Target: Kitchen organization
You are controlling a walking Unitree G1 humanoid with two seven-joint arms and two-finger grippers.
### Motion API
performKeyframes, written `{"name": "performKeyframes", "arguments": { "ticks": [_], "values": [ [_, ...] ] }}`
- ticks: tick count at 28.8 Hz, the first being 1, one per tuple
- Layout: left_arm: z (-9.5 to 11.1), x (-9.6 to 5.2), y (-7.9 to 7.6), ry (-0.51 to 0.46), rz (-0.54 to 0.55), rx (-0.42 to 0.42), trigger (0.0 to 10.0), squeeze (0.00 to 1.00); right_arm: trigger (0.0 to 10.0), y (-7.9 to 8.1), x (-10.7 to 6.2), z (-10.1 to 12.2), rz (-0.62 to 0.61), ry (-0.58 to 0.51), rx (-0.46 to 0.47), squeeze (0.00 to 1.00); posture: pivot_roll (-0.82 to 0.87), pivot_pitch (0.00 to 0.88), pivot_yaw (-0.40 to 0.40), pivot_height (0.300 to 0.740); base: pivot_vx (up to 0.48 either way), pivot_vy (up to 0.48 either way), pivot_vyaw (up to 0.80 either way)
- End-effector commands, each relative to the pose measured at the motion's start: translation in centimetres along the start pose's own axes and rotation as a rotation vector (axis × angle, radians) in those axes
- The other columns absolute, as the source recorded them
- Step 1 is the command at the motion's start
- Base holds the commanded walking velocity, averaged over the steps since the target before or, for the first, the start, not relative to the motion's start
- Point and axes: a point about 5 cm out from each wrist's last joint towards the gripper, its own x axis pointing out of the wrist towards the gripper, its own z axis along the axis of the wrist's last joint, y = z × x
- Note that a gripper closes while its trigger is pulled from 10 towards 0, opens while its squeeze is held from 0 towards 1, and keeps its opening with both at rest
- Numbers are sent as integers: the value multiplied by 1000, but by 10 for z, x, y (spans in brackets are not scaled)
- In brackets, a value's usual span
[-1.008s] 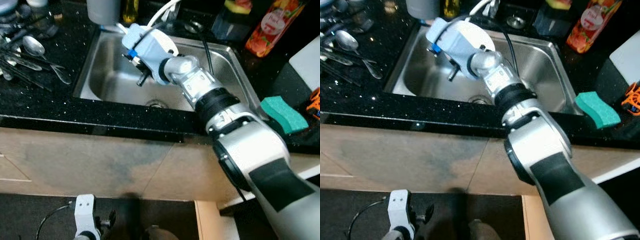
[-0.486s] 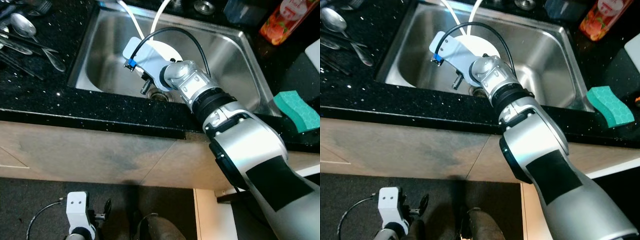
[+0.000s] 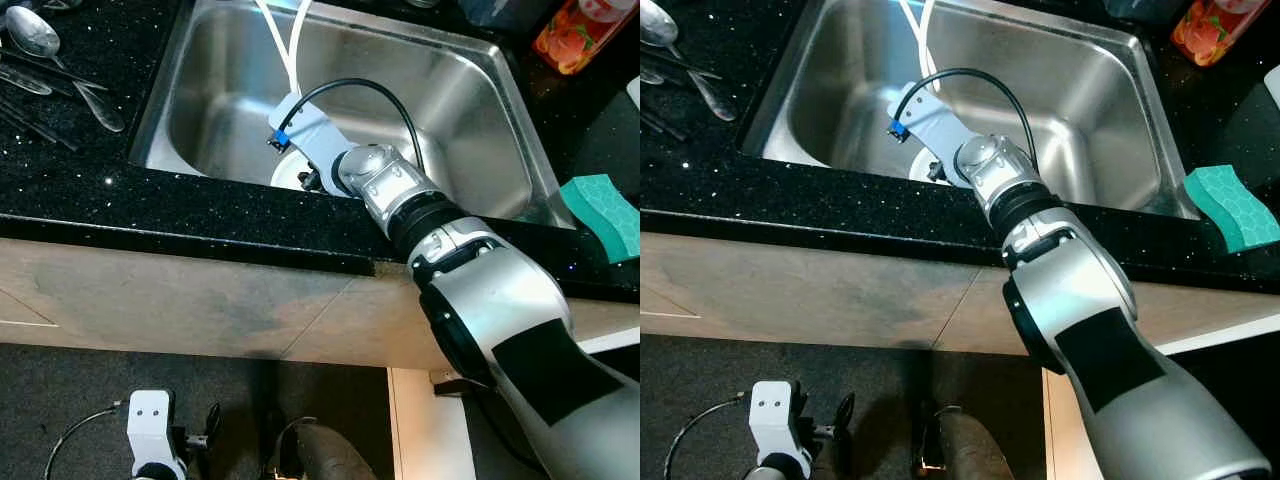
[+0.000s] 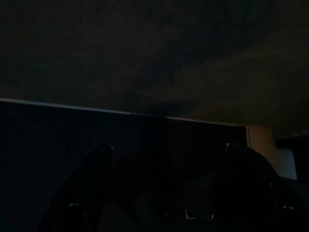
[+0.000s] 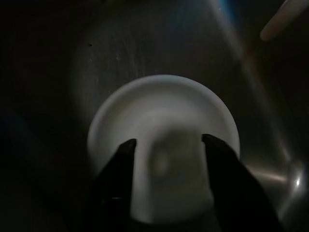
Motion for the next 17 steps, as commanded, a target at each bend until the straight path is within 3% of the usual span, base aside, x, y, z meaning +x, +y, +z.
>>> {"name": "performKeyframes", "arguments": {
  "ticks": [1, 3, 4, 6, 7, 10, 11, 17],
  "values": [
    [-12, -5, -5, 50, -6, -22, 10000, 0, 10000, 8, 4, -18, 17, 44, 71, 1000, 129, 331, -206, 740, 0, 0, 0],
    [-10, -2, -6, 53, -8, -23, 10000, 0, 10000, -1, 0, -6, 9, -40, 134, 1000, 126, 320, -204, 740, 0, 0, 0],
    [-10, -1, -6, 53, -8, -24, 10000, 0, 10000, -5, -2, -2, 14, -69, 166, 271, 124, 310, -198, 740, 0, 0, 0],
    [-9, 1, -7, 53, -8, -25, 10000, 0, 10000, -9, -4, 2, 21, -100, 202, 271, 124, 310, -198, 740, 0, 0, 0],
    [-7, 3, -7, 51, -11, -24, 10000, 0, 10000, -14, -7, 7, 46, -139, 252, 0, 124, 294, -192, 740, 0, 0, 0],
    [-1, 13, -6, 45, -15, -22, 10000, 0, 10000, -31, -19, 20, 115, -287, 380, 0, 118, 264, -179, 740, 0, 0, 0],
    [5, 18, -4, 38, -16, -19, 10000, 0, 10000, -42, -27, 25, 162, -382, 477, 0, 116, 244, -172, 740, 0, 0, 0],
    [14, 28, -1, 26, -14, -15, 10000, 0, 10000, -61, -43, 31, 228, -563, 611, 0, 114, 222, -160, 740, 0, 0, 0]
  ]
}}
